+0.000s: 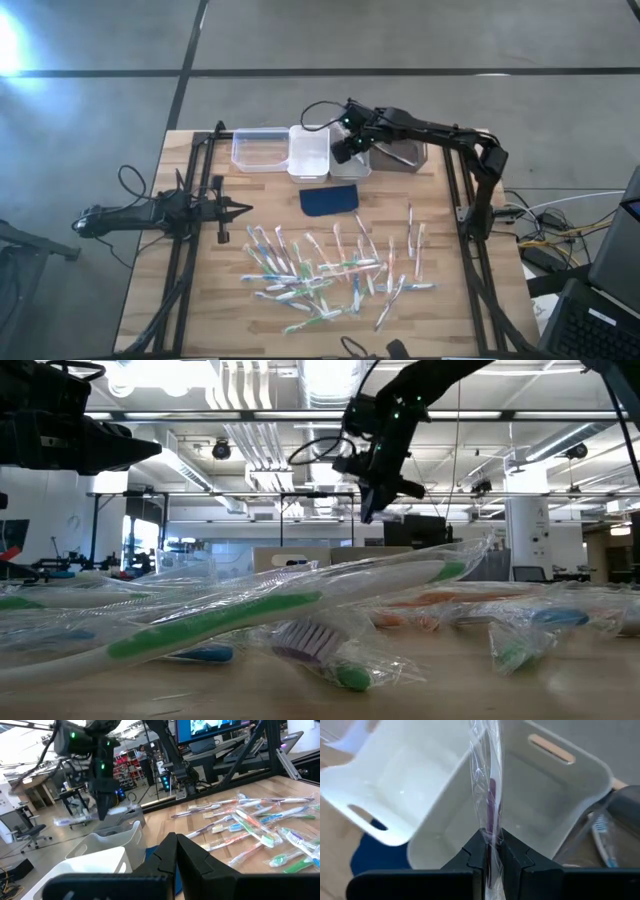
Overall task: Pick & Place Toothbrushes
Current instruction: Put the violet toothbrush into the gray bin
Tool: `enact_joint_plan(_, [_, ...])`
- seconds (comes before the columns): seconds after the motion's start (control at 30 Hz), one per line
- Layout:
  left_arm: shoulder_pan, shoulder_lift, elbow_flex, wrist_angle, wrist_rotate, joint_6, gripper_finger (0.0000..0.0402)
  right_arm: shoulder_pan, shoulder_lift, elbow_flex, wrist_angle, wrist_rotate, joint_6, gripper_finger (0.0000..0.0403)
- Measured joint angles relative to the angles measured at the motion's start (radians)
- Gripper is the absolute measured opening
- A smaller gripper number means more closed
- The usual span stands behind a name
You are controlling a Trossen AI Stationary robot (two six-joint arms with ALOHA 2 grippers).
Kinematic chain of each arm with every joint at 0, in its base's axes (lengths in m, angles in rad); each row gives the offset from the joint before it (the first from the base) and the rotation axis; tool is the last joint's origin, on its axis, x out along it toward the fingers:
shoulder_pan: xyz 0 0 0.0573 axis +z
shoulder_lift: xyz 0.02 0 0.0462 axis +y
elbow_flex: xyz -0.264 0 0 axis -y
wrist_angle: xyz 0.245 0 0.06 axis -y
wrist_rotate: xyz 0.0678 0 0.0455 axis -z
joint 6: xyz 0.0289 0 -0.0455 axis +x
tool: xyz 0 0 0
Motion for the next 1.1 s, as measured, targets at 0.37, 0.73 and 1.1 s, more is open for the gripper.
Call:
enact_joint_plan(0.37, [0.0, 0.0, 0.0, 0.0, 0.0, 0.0, 0.0012, -0.043, 0.046, 0.005, 0.004, -0.019, 0.0, 0.0023])
enact_joint_plan(0.73, [0.0, 0.0, 0.0, 0.0, 0.0, 0.0, 0.0012, -0.055, 0.183, 0.089, 0.002, -0.072, 0.016, 0.0023])
enact_joint_plan(1.1, [-0.001, 0.0, 0.0, 0.0, 0.0, 0.0, 0.0012, -0.052, 0.235, 0.143, -0.113, -0.049, 0.059, 0.0023])
